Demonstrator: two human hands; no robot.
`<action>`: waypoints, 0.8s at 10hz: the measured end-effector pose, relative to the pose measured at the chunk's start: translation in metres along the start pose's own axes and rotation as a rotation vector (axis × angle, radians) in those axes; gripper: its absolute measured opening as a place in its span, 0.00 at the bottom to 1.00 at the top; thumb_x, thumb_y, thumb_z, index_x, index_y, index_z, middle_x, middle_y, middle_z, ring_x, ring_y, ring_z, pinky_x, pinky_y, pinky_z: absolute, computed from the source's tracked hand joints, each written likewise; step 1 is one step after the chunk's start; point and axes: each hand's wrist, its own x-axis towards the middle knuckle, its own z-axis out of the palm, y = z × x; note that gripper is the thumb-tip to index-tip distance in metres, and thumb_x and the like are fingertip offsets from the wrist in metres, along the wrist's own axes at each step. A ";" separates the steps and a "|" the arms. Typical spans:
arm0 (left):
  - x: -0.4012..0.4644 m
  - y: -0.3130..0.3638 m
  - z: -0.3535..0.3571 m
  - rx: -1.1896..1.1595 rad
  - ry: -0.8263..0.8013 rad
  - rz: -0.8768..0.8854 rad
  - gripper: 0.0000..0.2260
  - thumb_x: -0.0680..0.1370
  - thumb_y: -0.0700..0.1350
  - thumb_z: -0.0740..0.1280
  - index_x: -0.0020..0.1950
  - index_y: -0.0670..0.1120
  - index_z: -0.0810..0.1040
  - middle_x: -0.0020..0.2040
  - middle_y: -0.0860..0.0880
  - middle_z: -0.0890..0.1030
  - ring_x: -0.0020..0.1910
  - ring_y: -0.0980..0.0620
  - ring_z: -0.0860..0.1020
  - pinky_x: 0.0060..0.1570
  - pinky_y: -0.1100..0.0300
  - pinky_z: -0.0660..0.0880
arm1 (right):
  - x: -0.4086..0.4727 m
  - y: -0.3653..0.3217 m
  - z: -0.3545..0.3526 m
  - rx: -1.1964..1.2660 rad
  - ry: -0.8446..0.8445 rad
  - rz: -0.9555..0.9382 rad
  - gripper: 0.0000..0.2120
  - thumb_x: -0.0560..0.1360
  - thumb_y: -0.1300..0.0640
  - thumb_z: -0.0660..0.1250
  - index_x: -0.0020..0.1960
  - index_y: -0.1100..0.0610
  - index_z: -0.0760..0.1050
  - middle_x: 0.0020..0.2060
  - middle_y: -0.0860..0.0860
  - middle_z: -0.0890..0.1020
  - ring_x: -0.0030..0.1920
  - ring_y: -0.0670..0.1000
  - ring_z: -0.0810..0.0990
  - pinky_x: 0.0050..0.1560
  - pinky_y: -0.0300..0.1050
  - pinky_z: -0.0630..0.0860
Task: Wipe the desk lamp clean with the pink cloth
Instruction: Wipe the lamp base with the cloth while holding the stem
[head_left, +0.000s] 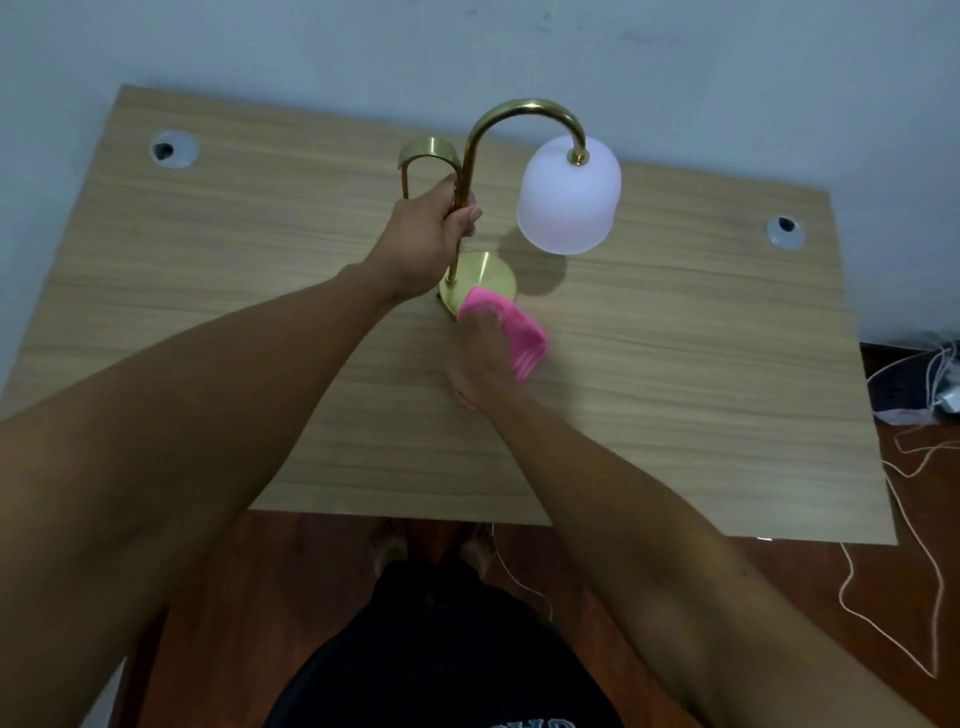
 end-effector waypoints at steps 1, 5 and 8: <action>0.000 0.001 0.000 0.008 0.003 -0.007 0.09 0.85 0.48 0.61 0.57 0.44 0.77 0.46 0.50 0.83 0.45 0.62 0.81 0.42 0.76 0.72 | -0.021 -0.014 -0.033 0.212 -0.039 0.008 0.16 0.83 0.63 0.58 0.67 0.62 0.78 0.59 0.60 0.82 0.58 0.60 0.81 0.39 0.35 0.74; 0.001 -0.005 0.002 0.005 0.010 0.039 0.10 0.85 0.47 0.61 0.58 0.41 0.77 0.48 0.46 0.84 0.43 0.66 0.79 0.41 0.79 0.69 | 0.035 0.012 -0.122 0.708 0.506 0.192 0.11 0.77 0.65 0.61 0.41 0.55 0.79 0.35 0.43 0.79 0.37 0.43 0.75 0.38 0.38 0.73; 0.003 -0.009 0.004 -0.002 0.010 0.075 0.10 0.85 0.46 0.61 0.58 0.40 0.77 0.46 0.45 0.84 0.47 0.52 0.82 0.40 0.73 0.73 | 0.058 0.030 -0.036 -0.256 -0.016 -0.287 0.23 0.83 0.64 0.55 0.76 0.54 0.71 0.81 0.62 0.62 0.81 0.71 0.52 0.81 0.69 0.49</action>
